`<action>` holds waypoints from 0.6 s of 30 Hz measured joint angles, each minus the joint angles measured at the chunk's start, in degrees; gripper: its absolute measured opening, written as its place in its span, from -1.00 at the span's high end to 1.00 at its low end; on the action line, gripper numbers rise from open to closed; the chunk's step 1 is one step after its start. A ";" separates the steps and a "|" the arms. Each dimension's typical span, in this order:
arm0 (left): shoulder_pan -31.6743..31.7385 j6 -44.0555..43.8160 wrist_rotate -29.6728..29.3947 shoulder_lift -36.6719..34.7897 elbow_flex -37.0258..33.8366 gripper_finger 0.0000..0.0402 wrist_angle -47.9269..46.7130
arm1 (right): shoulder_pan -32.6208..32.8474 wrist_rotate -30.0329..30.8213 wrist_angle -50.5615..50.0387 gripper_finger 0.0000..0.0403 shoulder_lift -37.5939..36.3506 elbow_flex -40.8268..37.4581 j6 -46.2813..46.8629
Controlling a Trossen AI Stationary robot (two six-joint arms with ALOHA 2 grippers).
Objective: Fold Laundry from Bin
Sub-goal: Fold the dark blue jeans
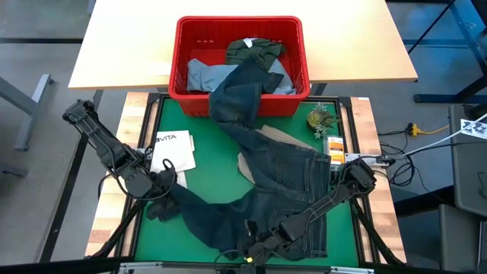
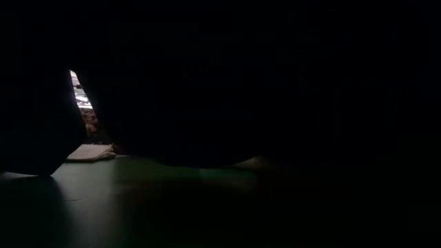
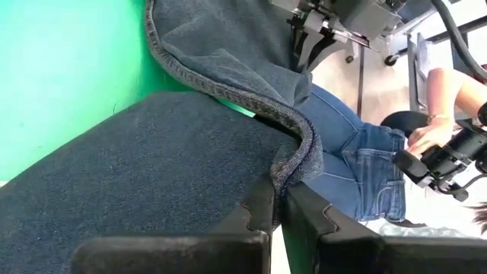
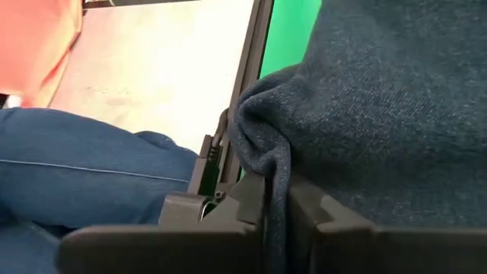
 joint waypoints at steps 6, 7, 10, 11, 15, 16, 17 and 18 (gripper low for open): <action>0.00 0.02 -0.03 0.00 0.00 0.96 -0.22 | -0.52 -2.01 -0.57 0.33 -0.12 0.14 -0.80; 0.00 0.00 -0.09 0.00 0.00 0.96 -0.24 | -0.69 -3.47 -2.32 0.26 -0.43 0.58 -2.51; 0.00 0.00 -0.29 0.02 0.00 0.96 -0.25 | -1.85 -8.72 -12.79 0.13 -2.37 3.90 -7.60; 0.00 0.00 -0.30 0.02 0.00 0.96 -0.26 | -2.25 -9.36 -17.21 0.10 -3.33 5.39 -7.77; 0.00 0.00 -0.30 0.02 0.00 0.96 -0.26 | -2.12 -4.80 -29.88 0.06 -6.52 8.35 -10.36; 0.00 0.00 -0.30 0.02 0.00 0.96 -0.26 | -1.71 -2.79 -32.12 0.06 -7.03 8.34 -10.53; 0.00 0.00 -0.32 0.02 0.00 0.96 -0.25 | -1.16 -0.82 -33.90 0.06 -7.50 8.29 -10.52; 0.00 0.00 -0.32 0.04 0.00 0.96 -0.26 | -0.48 0.87 -35.83 0.07 -8.05 8.26 -10.52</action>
